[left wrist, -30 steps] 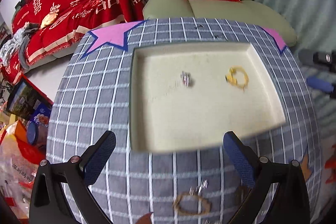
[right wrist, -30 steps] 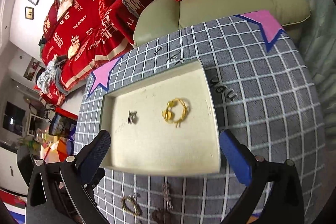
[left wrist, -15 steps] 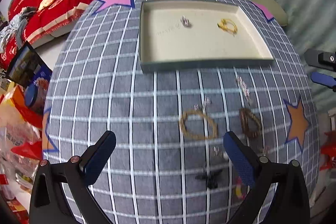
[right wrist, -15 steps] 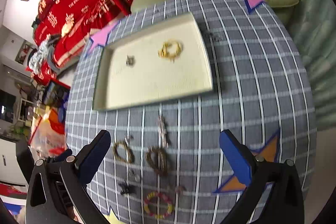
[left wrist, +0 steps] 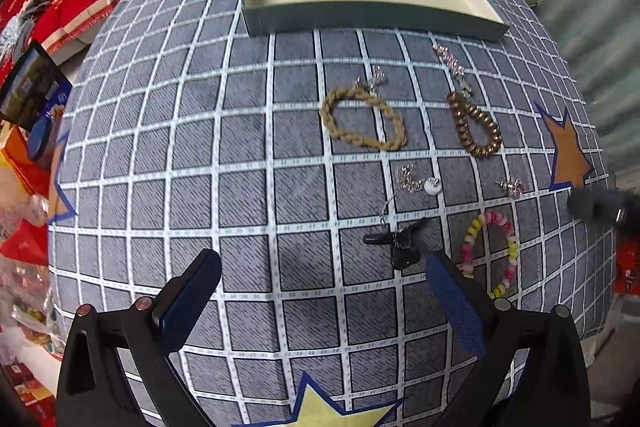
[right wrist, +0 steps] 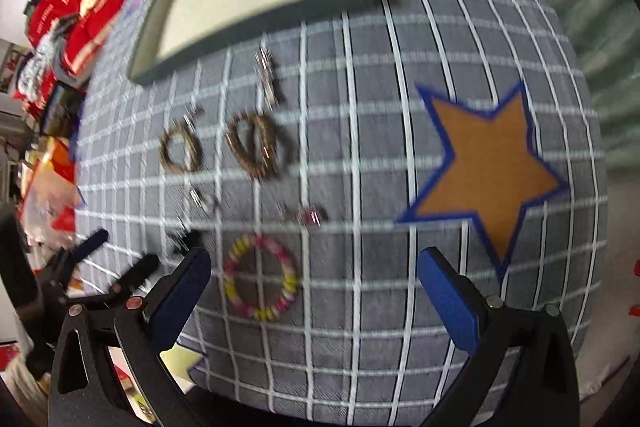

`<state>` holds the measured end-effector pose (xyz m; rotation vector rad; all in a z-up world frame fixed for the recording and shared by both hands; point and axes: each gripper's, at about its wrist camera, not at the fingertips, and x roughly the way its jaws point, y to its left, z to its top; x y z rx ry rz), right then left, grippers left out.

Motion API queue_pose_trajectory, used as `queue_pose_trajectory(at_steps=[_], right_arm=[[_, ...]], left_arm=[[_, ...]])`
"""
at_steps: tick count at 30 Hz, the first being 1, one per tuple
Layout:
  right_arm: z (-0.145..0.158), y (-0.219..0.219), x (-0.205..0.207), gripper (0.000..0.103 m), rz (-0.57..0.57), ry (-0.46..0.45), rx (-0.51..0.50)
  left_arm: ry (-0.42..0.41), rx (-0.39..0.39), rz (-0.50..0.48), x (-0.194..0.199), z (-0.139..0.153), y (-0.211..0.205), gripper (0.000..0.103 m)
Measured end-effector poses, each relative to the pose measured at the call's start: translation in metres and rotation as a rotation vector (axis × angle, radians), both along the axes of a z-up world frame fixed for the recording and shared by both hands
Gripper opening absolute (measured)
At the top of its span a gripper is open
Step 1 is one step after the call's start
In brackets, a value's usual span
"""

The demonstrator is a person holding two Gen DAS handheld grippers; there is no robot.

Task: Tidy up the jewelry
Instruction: 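Move both tools back toward the remaining jewelry, then grasp the beaded bracelet with the right tool while the left tool grasps the black hair clip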

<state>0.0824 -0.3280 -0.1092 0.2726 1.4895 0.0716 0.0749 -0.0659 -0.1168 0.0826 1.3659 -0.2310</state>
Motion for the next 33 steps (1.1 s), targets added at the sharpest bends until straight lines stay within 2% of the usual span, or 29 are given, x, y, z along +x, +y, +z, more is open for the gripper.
queue_pose_trajectory(at_steps=[8, 10, 11, 17, 19, 22, 27, 31, 33], right_arm=[[-0.022, 0.000, -0.022, 0.102, 0.007, 0.056, -0.063], [-0.026, 0.000, -0.026, 0.097, 0.008, 0.061, -0.070], [-0.028, 0.001, -0.027, 0.096, 0.010, 0.067, -0.075], [-0.035, 0.005, -0.034, 0.086, 0.014, 0.060, -0.086], [-0.036, 0.007, -0.035, 0.079, 0.018, 0.056, -0.091], [-0.040, 0.018, -0.039, 0.074, 0.029, 0.053, -0.101], [-0.040, 0.036, -0.036, 0.071, 0.063, 0.032, -0.145], [-0.044, 0.058, -0.035, 0.065, 0.096, 0.026, -0.210], [-0.046, 0.069, -0.035, 0.061, 0.116, 0.021, -0.239]], left_arm=[[0.025, -0.041, 0.014, 0.002, -0.011, -0.008, 0.103], [0.032, -0.045, 0.016, 0.003, -0.014, -0.011, 0.103], [0.036, -0.040, 0.016, 0.004, -0.017, -0.014, 0.097], [0.055, -0.032, 0.034, 0.007, -0.029, -0.020, 0.097], [0.058, -0.028, 0.032, 0.007, -0.031, -0.020, 0.089], [0.051, -0.010, 0.026, 0.007, -0.032, -0.019, 0.088], [0.042, 0.010, 0.018, 0.004, -0.039, -0.028, 0.088], [0.033, 0.027, 0.009, 0.002, -0.039, -0.029, 0.083], [0.025, 0.031, 0.001, 0.003, -0.038, -0.030, 0.075]])
